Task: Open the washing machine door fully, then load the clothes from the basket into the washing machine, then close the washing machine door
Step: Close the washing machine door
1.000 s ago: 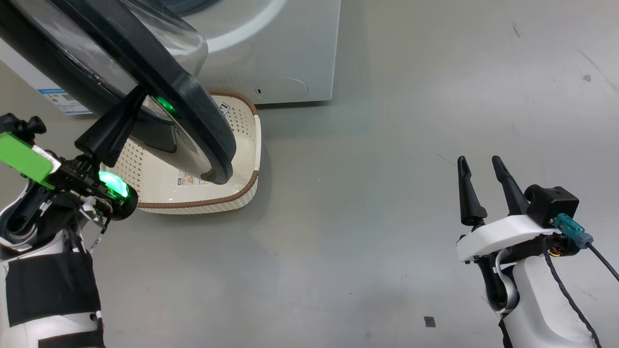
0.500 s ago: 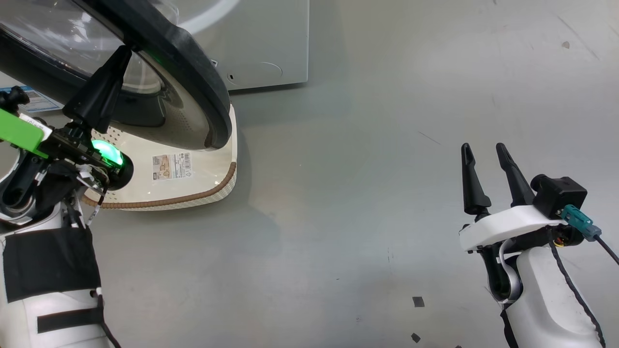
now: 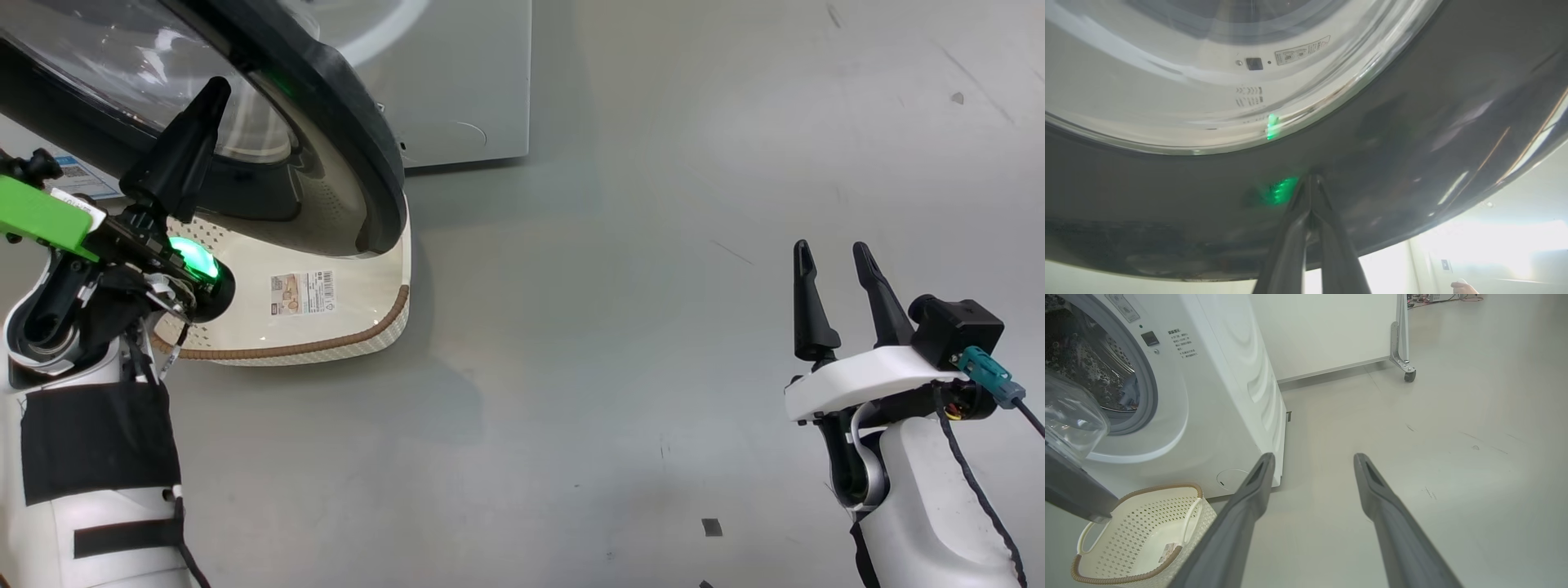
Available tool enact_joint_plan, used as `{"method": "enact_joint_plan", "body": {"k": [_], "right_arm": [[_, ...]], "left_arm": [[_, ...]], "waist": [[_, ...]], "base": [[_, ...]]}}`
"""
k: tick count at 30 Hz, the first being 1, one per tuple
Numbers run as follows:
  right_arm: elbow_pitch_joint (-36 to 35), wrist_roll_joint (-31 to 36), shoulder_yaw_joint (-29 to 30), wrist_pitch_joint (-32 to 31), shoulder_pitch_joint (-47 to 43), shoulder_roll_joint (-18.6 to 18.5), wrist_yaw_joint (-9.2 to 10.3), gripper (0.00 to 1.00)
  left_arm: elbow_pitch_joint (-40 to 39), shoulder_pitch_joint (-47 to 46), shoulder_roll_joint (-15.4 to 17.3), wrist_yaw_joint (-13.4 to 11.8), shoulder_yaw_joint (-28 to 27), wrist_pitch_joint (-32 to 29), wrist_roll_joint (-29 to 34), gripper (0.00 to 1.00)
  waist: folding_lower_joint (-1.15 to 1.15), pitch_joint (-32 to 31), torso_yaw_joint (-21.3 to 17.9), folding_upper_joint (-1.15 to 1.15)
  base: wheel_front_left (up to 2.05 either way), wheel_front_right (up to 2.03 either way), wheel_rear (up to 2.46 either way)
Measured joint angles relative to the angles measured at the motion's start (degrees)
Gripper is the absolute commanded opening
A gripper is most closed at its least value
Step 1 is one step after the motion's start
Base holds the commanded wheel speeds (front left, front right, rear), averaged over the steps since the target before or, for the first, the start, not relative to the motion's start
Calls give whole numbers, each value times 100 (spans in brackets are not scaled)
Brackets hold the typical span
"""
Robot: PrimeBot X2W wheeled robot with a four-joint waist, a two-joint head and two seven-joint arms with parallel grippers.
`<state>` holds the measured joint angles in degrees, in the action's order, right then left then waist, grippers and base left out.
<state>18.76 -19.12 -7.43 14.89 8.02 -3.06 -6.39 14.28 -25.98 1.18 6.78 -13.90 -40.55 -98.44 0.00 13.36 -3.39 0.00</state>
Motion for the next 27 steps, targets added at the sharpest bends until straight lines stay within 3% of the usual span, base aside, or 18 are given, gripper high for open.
{"method": "enact_joint_plan", "body": {"k": [24, 25, 27], "right_arm": [[140, -56, -40, 0, -276, 40, -3, 100], [140, -59, -34, 0, -277, 45, -3, 100], [141, -62, -42, 0, -280, 46, -3, 100]], "left_arm": [[-209, 780, -5, 2, -302, 1244, 415, 0], [-205, 806, -5, 7, -269, 1245, 415, 11], [-210, 880, -12, 8, -272, 1352, 414, 59]], "waist": [[0, -844, 431, 0], [0, -857, 438, 0], [0, -880, 452, 0]], "base": [[0, 0, 0], [0, 0, 0], [0, 0, 0]]}}
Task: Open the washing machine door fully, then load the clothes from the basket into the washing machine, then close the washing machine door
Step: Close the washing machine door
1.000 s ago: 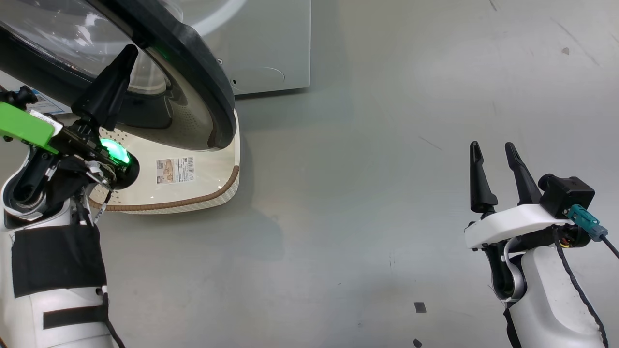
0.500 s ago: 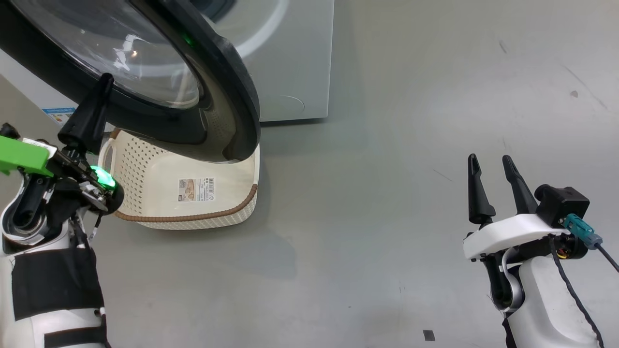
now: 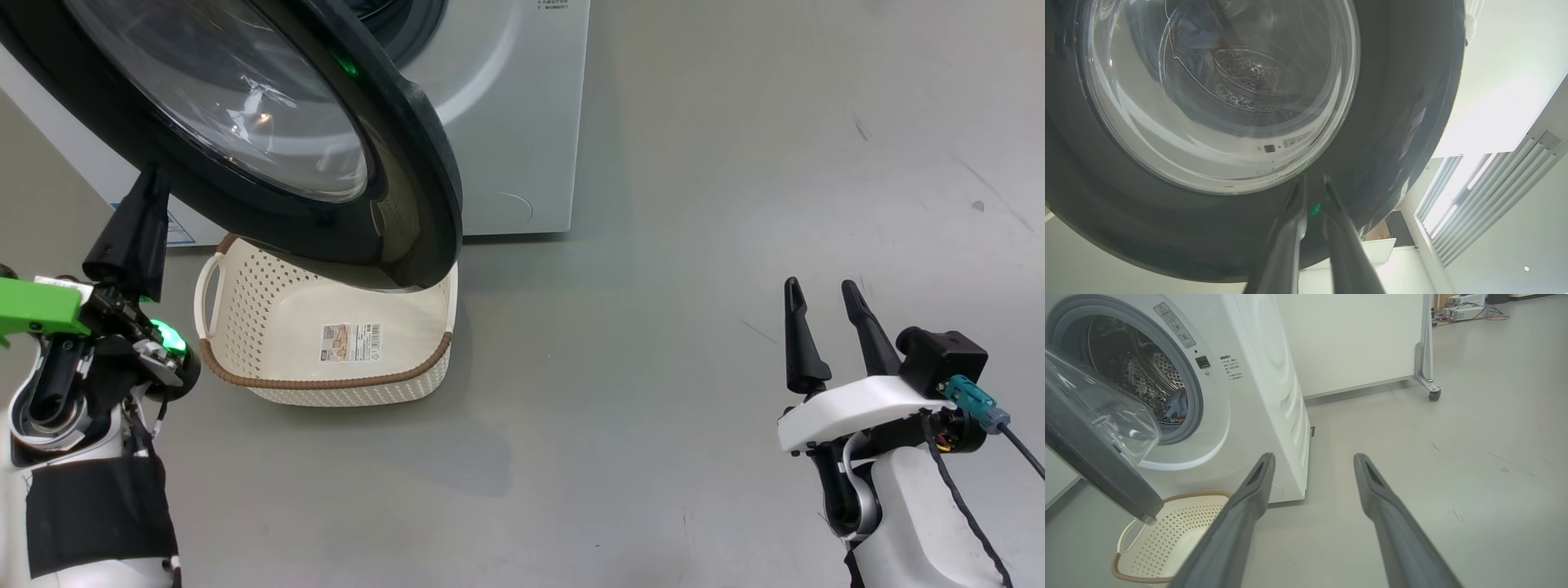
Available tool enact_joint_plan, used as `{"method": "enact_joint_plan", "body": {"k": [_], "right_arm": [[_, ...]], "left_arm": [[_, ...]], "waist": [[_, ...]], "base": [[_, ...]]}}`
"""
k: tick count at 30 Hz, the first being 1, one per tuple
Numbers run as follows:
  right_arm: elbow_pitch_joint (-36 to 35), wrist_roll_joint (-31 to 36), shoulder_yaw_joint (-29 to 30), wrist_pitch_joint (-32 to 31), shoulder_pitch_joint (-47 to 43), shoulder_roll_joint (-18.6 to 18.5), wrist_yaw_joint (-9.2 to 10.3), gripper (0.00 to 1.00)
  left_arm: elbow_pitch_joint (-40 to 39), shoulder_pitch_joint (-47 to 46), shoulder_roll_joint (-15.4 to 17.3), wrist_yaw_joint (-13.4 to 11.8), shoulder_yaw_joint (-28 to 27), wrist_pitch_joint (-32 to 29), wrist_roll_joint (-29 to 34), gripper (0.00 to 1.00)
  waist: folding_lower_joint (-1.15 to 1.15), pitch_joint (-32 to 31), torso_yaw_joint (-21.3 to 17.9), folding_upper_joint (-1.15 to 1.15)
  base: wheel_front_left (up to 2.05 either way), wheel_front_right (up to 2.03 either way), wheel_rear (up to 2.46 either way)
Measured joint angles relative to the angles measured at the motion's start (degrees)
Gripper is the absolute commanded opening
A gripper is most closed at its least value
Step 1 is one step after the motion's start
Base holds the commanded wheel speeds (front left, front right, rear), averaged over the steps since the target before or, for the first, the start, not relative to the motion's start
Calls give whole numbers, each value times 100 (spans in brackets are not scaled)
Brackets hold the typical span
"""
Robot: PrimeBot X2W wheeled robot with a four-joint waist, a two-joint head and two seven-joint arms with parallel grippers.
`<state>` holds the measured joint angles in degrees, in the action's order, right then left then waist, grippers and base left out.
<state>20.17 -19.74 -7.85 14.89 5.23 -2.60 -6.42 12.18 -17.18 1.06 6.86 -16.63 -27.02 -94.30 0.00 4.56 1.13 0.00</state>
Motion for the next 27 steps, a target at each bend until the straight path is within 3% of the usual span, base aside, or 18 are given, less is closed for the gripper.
{"method": "enact_joint_plan", "body": {"k": [1, 2, 13, 18, 27], "right_arm": [[-1, 0, -3, 0, 0, 0, 0, 100], [-2, 0, -9, 0, 0, 1, 0, 100], [-34, -1, -33, 0, -5, 1, -1, 100], [-52, -43, -31, 0, -11, 1, -1, 100], [-89, -48, -27, 0, -21, 4, -2, 100]], "left_arm": [[-4, 25, 3, 0, -1, 24, 0, 89], [-5, 48, 4, 0, 0, 55, 0, 100], [-158, 303, 4, 0, 4, 467, 357, 100], [-386, 326, 12, 0, 4, 790, 850, 100], [-894, 564, 559, 1, 569, 1337, 2245, 100]], "waist": [[0, -7, 3, 0], [0, -13, 6, 0], [0, -42, 2, 0], [0, -49, -5, 0], [0, -35, -9, 0]], "base": [[0, 0, 0], [0, 0, 0], [0, 0, 0], [0, 0, 0], [0, 0, 0]]}}
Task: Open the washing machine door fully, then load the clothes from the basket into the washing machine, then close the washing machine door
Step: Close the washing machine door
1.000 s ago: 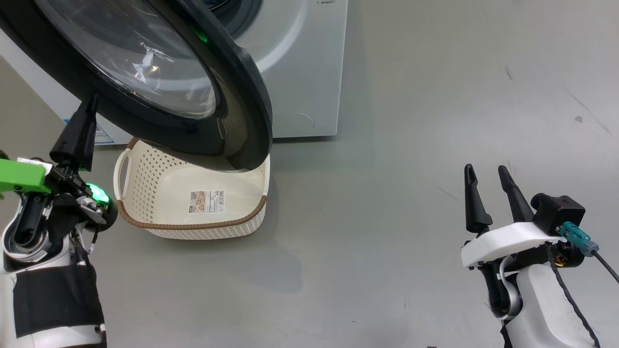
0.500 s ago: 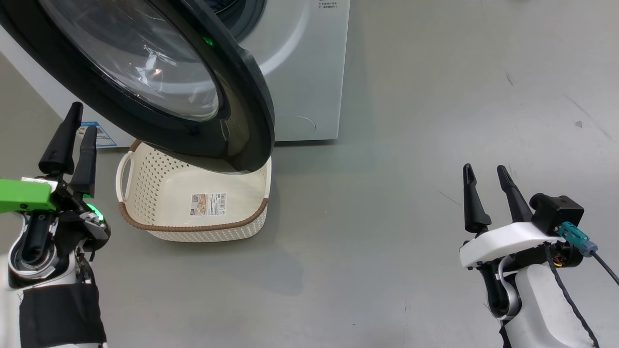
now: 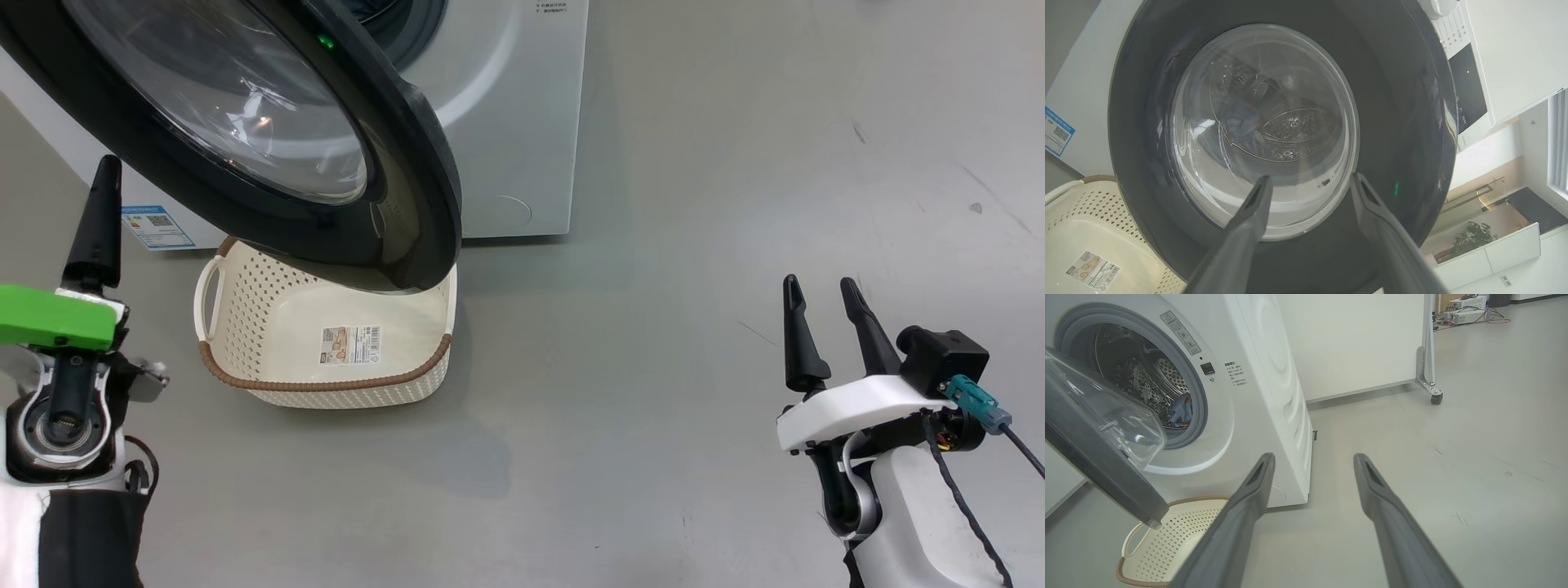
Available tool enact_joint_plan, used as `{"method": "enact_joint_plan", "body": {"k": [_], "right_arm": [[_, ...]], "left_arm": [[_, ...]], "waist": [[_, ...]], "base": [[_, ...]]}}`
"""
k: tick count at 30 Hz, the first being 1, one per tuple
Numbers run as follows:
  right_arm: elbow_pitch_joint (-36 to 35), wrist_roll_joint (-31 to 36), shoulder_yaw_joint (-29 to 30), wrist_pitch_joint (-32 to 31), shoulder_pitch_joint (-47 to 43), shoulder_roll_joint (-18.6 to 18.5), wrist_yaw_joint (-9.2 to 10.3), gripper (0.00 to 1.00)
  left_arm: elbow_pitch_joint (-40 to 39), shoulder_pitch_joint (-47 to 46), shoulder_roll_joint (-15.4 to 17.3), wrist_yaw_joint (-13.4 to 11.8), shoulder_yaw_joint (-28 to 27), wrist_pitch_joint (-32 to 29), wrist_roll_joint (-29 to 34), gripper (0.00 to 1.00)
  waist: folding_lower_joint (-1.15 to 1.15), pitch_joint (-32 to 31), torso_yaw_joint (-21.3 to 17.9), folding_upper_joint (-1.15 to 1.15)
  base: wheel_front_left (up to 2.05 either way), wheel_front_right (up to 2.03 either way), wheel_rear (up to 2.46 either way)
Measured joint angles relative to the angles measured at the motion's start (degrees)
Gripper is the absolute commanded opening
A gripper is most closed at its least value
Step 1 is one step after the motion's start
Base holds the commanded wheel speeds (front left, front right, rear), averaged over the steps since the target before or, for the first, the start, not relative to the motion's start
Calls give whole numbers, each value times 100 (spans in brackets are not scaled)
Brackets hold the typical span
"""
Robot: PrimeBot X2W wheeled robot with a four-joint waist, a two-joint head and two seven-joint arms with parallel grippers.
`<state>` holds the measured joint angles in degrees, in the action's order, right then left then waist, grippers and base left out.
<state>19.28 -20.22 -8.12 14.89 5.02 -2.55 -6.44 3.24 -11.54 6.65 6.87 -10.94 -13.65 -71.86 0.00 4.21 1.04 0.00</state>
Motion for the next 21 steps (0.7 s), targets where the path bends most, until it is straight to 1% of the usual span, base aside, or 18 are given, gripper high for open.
{"method": "enact_joint_plan", "body": {"k": [4, 6, 12, 14, 16, 18, 19, 21], "right_arm": [[-9, 0, 1, 0, -1, 1, 0, 100], [-14, -1, 3, 0, -2, 1, 0, 100], [-42, -2, -3, 0, -2, 2, 0, 100], [-46, -9, -2, 0, -2, 1, 0, 100], [-56, -10, -5, 0, -2, 2, 0, 100], [-67, -12, -8, 0, -2, 3, 0, 100], [-69, -27, -8, 0, -2, 1, 0, 100], [-69, -49, -9, 0, -2, 2, 0, 100]], "left_arm": [[-198, 73, 230, 22, 293, 357, 620, 100], [-250, 144, 397, 24, 447, 559, 944, 100], [-369, 373, 798, 24, 892, 1307, 1935, 100], [-371, 473, 1035, 25, 1109, 1535, 2421, 100], [-318, 559, 1105, 25, 1155, 1822, 2725, 100], [-222, 672, 1237, 27, 1319, 2022, 3100, 100], [-67, 796, 1269, 34, 1372, 2230, 3394, 100], [69, 898, 1272, 35, 1466, 2376, 3551, 100]], "waist": [[0, 9, 2, 0], [0, 14, 3, 0], [0, 30, 7, 0], [0, 37, 6, 0], [0, 45, 4, 0], [0, 51, -1, 0], [0, 54, -6, 0], [0, 52, -12, 0]], "base": [[0, 0, 0], [0, 0, 0], [0, 0, 0], [0, 0, 0], [0, 0, 0], [0, 0, 0], [0, 0, 0], [0, 0, 0]]}}
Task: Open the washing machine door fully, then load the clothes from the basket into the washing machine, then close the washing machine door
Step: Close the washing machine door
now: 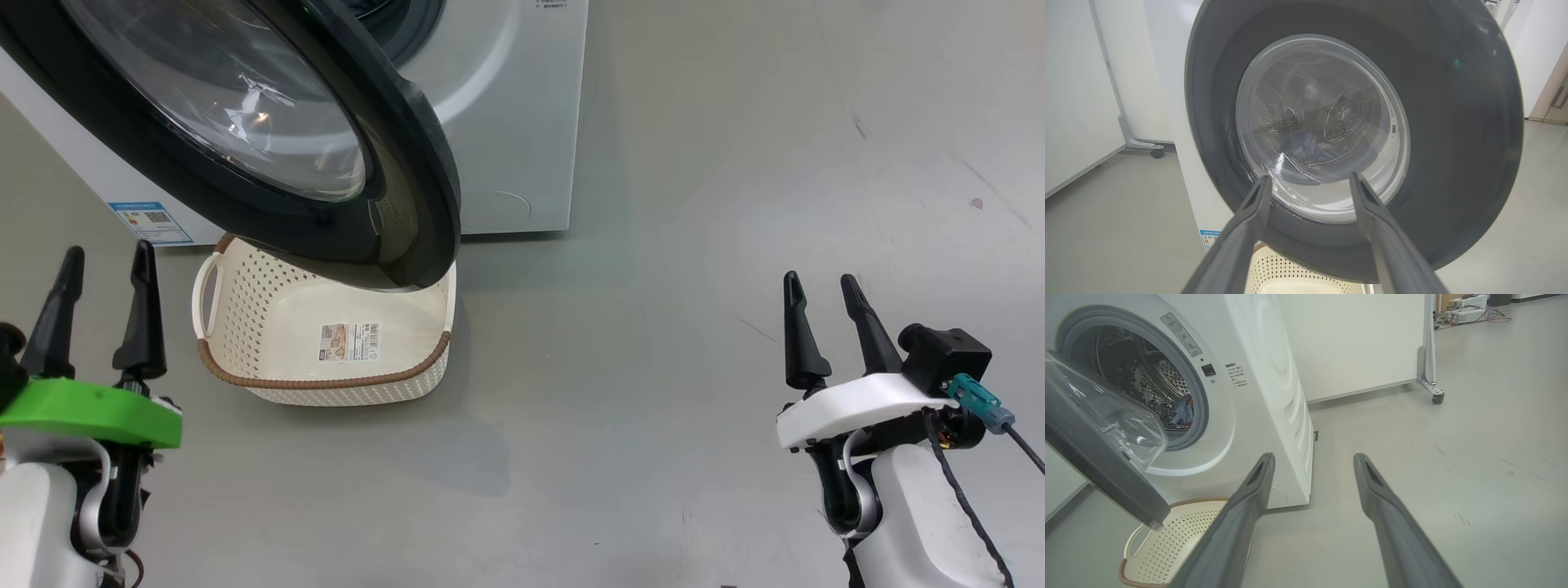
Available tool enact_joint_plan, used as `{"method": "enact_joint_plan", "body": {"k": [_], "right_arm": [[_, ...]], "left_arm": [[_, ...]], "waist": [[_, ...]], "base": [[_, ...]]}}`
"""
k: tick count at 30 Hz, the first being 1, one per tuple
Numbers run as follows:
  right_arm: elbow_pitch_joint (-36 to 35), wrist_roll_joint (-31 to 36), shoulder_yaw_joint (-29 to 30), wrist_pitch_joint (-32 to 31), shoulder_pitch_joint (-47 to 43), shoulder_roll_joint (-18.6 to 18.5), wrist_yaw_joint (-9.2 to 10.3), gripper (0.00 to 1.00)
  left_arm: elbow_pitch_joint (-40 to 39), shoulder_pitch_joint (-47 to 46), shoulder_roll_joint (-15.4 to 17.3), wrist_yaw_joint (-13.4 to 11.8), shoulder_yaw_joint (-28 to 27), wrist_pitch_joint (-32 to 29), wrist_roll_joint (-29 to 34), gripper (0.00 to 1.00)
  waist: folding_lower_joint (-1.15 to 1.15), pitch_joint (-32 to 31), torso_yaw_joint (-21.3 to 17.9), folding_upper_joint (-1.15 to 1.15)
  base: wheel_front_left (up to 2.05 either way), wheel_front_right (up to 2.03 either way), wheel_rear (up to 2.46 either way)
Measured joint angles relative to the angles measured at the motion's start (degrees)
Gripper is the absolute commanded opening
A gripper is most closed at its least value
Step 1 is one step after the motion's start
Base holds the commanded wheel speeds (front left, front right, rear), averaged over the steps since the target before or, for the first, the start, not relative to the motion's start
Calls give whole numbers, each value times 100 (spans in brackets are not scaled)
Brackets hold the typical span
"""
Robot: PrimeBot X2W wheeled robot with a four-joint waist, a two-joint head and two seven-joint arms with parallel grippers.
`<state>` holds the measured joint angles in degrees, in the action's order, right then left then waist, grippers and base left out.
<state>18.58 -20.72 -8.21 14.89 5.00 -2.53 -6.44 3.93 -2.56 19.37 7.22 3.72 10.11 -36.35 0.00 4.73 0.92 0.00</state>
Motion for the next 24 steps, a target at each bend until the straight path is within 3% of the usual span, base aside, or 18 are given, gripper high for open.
{"method": "enact_joint_plan", "body": {"k": [4, 24], "right_arm": [[-2, -32, 0, 0, 0, 0, 0, 100], [-65, 56, -55, 0, -1, 0, 1, 100]], "left_arm": [[318, 115, -29, 7, 16, 309, 308, 100], [887, 174, -280, -258, 240, 415, 1150, 100]], "waist": [[0, -13, -15, 0], [0, -107, -103, 0]], "base": [[0, 0, 0], [0, 0, 0]]}}
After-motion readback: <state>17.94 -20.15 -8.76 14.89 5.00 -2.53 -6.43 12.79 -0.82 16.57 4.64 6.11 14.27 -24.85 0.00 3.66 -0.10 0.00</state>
